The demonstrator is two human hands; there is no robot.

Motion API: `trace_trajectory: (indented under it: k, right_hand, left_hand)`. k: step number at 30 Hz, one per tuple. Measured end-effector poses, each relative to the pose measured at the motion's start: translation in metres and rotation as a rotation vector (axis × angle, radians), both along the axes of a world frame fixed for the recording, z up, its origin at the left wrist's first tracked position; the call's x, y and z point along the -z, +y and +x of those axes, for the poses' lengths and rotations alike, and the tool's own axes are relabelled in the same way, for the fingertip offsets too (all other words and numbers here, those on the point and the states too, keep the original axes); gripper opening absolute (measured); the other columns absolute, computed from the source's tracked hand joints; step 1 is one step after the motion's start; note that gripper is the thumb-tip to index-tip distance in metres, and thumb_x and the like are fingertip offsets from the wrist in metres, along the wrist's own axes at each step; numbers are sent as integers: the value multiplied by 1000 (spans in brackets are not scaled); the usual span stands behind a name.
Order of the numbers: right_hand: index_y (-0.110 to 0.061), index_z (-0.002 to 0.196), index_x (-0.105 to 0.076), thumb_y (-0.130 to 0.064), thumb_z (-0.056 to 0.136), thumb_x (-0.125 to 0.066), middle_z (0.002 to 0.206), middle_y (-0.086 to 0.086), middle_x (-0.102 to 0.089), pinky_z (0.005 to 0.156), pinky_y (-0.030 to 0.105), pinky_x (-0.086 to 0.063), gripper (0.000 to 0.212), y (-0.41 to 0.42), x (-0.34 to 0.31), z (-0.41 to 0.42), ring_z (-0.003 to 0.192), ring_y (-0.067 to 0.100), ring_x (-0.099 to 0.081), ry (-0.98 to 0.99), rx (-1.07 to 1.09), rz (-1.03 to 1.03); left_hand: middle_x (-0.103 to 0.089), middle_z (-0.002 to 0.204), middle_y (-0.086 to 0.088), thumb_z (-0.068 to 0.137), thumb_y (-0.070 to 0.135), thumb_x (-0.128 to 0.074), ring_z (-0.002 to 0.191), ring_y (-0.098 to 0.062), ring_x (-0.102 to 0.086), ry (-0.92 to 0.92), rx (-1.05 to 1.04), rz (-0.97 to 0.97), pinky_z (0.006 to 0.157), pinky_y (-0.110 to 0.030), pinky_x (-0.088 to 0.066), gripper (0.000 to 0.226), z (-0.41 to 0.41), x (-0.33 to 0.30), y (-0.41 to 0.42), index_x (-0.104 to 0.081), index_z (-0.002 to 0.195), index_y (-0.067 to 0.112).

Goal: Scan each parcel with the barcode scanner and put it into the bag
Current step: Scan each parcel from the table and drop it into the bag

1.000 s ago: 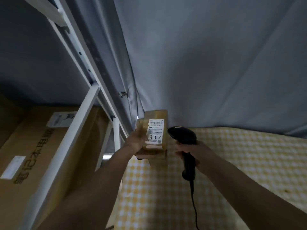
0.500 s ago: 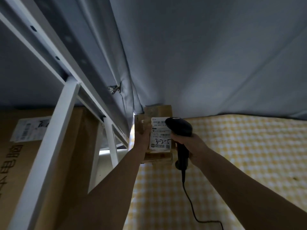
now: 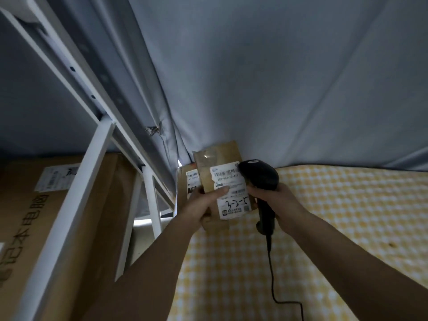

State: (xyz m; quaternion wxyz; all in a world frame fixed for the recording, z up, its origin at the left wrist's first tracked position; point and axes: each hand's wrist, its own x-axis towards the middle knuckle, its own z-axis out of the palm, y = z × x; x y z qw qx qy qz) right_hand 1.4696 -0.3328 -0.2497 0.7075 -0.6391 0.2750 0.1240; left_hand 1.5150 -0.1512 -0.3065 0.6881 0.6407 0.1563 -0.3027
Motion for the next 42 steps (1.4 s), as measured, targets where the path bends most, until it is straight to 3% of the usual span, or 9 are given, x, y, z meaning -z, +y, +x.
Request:
trace_trajectory:
  k: [3,7,9,11,13,20,25,30,42]
  right_hand:
    - [-2,105,-66,-8,81,-72,85,9,-70,60,28,-51,26,-13,-23,-29,73,21,-66,-48,-19,-31]
    - [0,102,-68,-9,77,-76,90,21,-70,79,48,-53,28,-28,-56,-66,78,26,-62,-124,-42,-69]
    - [1,97,-68,-10,76,-77,80,21,-68,71,40,-53,25,-36,-74,-84,72,24,-60,-169,-33,-69]
    - [1,93,-69,-7,75,-77,66,9,-68,62,27,-50,21,-42,-89,-104,61,19,-61,-215,8,-25]
    - [0,90,-69,-5,76,-76,58,2,-67,56,22,-49,17,-42,-102,-127,54,14,-60,-259,-11,14]
    - [1,88,-71,-11,76,-76,83,26,-69,68,32,-48,17,-43,-126,-187,64,20,-63,-356,-123,-28]
    - [-4,95,-71,-13,80,-74,82,19,-71,68,32,-49,18,-55,-140,-204,64,19,-63,-405,-121,-27]
    - [-6,94,-71,-12,80,-74,75,9,-71,67,30,-49,16,-61,-142,-209,64,18,-63,-403,-99,-17]
    - [-9,94,-72,-12,78,-75,78,8,-73,63,26,-49,16,-59,-134,-192,65,16,-64,-402,-74,-26]
  left_hand:
    - [-74,105,-7,63,25,-88,95,-26,-72,2,128,62,80,-44,-58,67,-24,-29,-5,-60,124,17]
    - [-72,111,-8,45,20,-97,97,-31,-71,-17,52,55,78,-60,-56,95,-51,-64,-12,-51,128,17]
    - [-71,112,-6,53,9,-94,98,-28,-70,-86,3,49,78,-62,-55,81,-66,-87,-18,-51,121,18]
    - [-70,108,-3,62,3,-88,97,-26,-69,-160,-65,88,79,-60,-55,66,-80,-110,-24,-47,109,22]
    - [-66,106,2,64,4,-87,98,-25,-67,-210,-105,110,81,-60,-55,68,-89,-129,-30,-42,111,23]
    - [-63,112,4,64,8,-88,100,-24,-66,-332,-122,120,81,-61,-54,87,-120,-165,-49,-29,125,25]
    - [-64,115,0,63,9,-88,100,-25,-67,-369,-120,116,74,-48,-58,93,-133,-175,-56,-27,132,23]
    - [-63,116,-2,62,7,-89,102,-26,-66,-376,-125,112,78,-50,-58,97,-135,-179,-61,-29,137,19]
    - [-62,111,3,65,-1,-85,98,-19,-65,-353,-134,46,56,-34,-57,97,-121,-174,-65,-26,140,19]
